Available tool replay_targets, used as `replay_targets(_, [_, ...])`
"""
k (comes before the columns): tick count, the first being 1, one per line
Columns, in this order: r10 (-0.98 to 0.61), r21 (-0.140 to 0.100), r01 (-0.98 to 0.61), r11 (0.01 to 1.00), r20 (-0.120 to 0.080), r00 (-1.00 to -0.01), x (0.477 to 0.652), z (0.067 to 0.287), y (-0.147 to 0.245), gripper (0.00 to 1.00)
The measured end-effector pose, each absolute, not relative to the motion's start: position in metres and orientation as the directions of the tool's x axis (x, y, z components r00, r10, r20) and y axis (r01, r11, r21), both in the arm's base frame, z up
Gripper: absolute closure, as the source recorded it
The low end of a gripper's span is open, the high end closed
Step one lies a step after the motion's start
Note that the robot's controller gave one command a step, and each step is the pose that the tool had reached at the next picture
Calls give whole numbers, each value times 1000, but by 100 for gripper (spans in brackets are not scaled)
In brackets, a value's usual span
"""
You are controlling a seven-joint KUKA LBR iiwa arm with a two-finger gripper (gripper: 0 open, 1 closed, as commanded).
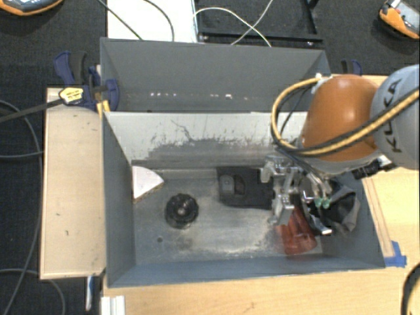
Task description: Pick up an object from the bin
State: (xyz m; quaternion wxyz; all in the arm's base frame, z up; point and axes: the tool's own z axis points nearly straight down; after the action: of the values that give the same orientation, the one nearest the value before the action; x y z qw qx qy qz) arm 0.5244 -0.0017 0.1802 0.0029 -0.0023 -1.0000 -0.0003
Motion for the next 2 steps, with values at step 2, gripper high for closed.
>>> replay_targets(2, [241, 2, 241, 971, -2, -971, 572, 98, 10, 0])
